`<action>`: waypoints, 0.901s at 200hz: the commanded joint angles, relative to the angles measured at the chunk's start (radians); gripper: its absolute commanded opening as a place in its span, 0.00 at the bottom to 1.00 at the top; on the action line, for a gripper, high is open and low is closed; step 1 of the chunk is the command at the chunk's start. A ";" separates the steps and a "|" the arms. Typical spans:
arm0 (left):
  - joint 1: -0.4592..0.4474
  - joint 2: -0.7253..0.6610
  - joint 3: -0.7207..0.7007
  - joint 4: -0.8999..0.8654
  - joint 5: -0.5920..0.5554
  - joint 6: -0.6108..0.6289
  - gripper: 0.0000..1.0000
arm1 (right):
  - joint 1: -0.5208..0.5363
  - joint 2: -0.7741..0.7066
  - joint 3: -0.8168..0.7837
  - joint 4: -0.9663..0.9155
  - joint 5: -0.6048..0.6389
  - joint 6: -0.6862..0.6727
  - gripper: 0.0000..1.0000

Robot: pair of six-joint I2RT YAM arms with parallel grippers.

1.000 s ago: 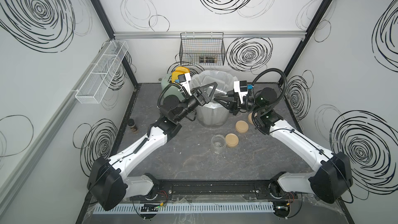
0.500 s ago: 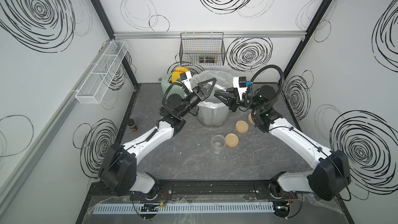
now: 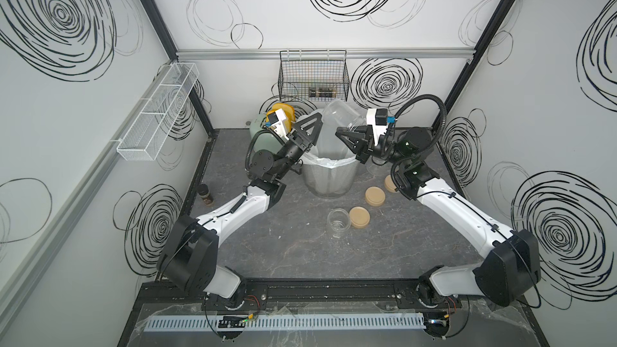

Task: Empty moldy rice from jars
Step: Place the jar at the center of the board.

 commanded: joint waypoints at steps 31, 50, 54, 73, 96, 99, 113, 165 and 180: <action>0.102 -0.205 -0.053 -0.137 -0.012 0.186 0.96 | -0.003 -0.003 0.086 -0.124 -0.026 -0.072 0.00; 0.147 -0.267 -0.063 -0.244 -0.007 0.264 0.96 | 0.021 0.002 0.110 -0.225 -0.057 -0.130 0.00; 0.157 -0.278 -0.066 -0.265 -0.008 0.280 0.96 | 0.030 0.003 0.119 -0.258 -0.057 -0.148 0.00; 0.210 -0.347 -0.082 -0.379 -0.017 0.352 0.96 | 0.073 0.016 0.166 -0.414 -0.071 -0.226 0.00; 0.283 -0.410 -0.091 -0.517 0.001 0.419 0.96 | 0.138 0.037 0.225 -0.590 -0.081 -0.318 0.00; 0.294 -0.415 -0.091 -0.533 0.005 0.425 0.96 | 0.146 0.041 0.231 -0.609 -0.078 -0.329 0.00; 0.338 -0.442 -0.099 -0.614 0.019 0.446 0.96 | 0.204 0.051 0.254 -0.690 -0.069 -0.374 0.00; 0.467 -0.554 -0.188 -0.713 0.019 0.466 0.96 | 0.399 0.165 0.365 -1.048 0.049 -0.545 0.00; 0.488 -0.571 -0.200 -0.725 0.029 0.463 0.96 | 0.441 0.200 0.379 -1.116 0.091 -0.580 0.00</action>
